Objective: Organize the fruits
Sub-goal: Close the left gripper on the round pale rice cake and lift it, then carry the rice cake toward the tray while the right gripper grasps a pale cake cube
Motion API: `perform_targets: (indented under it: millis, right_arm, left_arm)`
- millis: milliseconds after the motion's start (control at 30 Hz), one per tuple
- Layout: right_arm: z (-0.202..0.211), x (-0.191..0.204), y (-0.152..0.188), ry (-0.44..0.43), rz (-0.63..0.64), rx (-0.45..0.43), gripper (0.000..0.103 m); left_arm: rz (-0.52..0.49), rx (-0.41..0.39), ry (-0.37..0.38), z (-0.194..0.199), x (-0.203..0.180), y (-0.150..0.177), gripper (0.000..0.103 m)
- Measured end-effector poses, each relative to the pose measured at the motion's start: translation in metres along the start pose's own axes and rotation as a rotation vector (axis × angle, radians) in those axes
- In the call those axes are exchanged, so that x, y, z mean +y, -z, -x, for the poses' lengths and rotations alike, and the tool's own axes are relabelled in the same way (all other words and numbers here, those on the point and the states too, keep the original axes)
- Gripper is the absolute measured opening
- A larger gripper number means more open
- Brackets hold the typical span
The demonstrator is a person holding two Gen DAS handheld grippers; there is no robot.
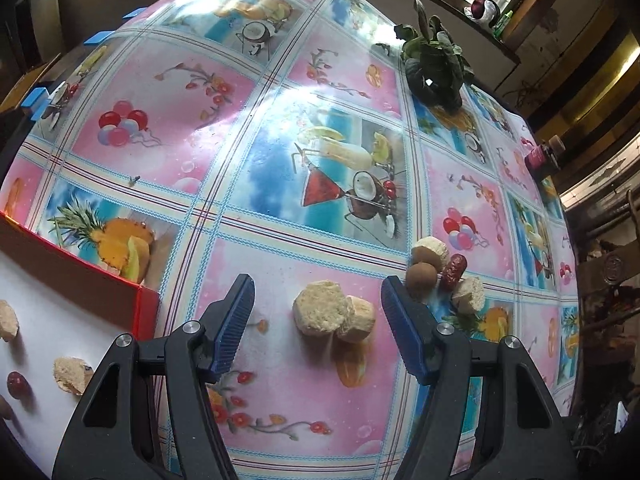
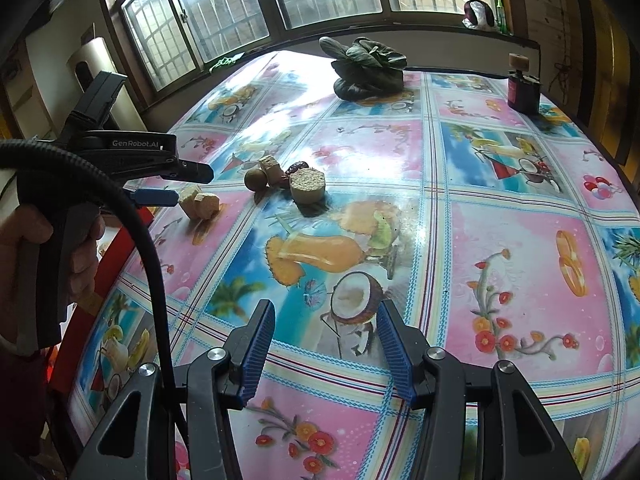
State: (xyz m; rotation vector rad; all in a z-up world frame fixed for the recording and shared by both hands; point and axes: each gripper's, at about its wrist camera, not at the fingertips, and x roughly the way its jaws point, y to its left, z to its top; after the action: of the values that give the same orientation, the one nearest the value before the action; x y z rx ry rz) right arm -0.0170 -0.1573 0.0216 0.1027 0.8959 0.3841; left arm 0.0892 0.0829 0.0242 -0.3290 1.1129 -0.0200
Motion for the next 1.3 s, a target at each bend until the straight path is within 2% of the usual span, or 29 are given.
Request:
perform_targets:
  millis: [33, 100, 167, 300, 533, 700, 900, 1033, 1100, 1167, 1200, 1300]
  right_arm:
    - [0.000, 0.000, 0.000, -0.002, -0.002, 0.000, 0.051]
    - [0.000, -0.001, 0.000, -0.003, -0.003, 0.000, 0.051]
    - [0.000, -0.001, 0.000, -0.003, -0.002, 0.000, 0.051]
    - [-0.001, -0.001, 0.000, -0.007, -0.003, 0.000, 0.051]
    - [-0.001, 0.007, -0.003, -0.057, -0.003, 0.006, 0.051]
    - [-0.007, 0.042, -0.021, -0.141, 0.088, 0.000, 0.051]
    - [-0.046, 0.087, -0.052, -0.179, 0.223, 0.033, 0.050]
    - [-0.075, 0.103, -0.072, -0.200, 0.271, 0.038, 0.043]
    - [-0.090, 0.105, -0.079, -0.199, 0.272, 0.056, 0.034]
    - [-0.103, 0.107, -0.082, -0.181, 0.287, 0.078, 0.019]
    - [-0.106, 0.108, -0.082, -0.168, 0.300, 0.082, 0.015]
    - [-0.102, 0.109, -0.079, -0.145, 0.310, 0.069, 0.014]
  left_arm:
    - [0.012, 0.004, -0.006, -0.002, 0.003, 0.000, 0.065]
    - [0.035, 0.008, -0.016, -0.005, 0.008, -0.002, 0.050]
    - [0.017, 0.006, -0.021, -0.006, 0.008, -0.002, 0.048]
    - [-0.020, 0.012, -0.004, -0.002, 0.002, 0.001, 0.025]
    - [-0.023, 0.006, 0.017, 0.011, 0.008, 0.009, 0.025]
    - [-0.025, -0.035, 0.038, 0.037, 0.016, 0.013, 0.025]
    - [-0.059, -0.090, 0.024, 0.070, 0.029, 0.025, 0.025]
    - [-0.064, -0.097, 0.028, 0.081, 0.040, 0.032, 0.025]
    - [-0.059, -0.097, 0.028, 0.084, 0.046, 0.034, 0.025]
    - [-0.051, -0.098, 0.024, 0.086, 0.052, 0.036, 0.025]
    - [-0.044, -0.097, 0.024, 0.087, 0.056, 0.037, 0.025]
    - [-0.028, -0.101, 0.015, 0.089, 0.065, 0.039, 0.025]
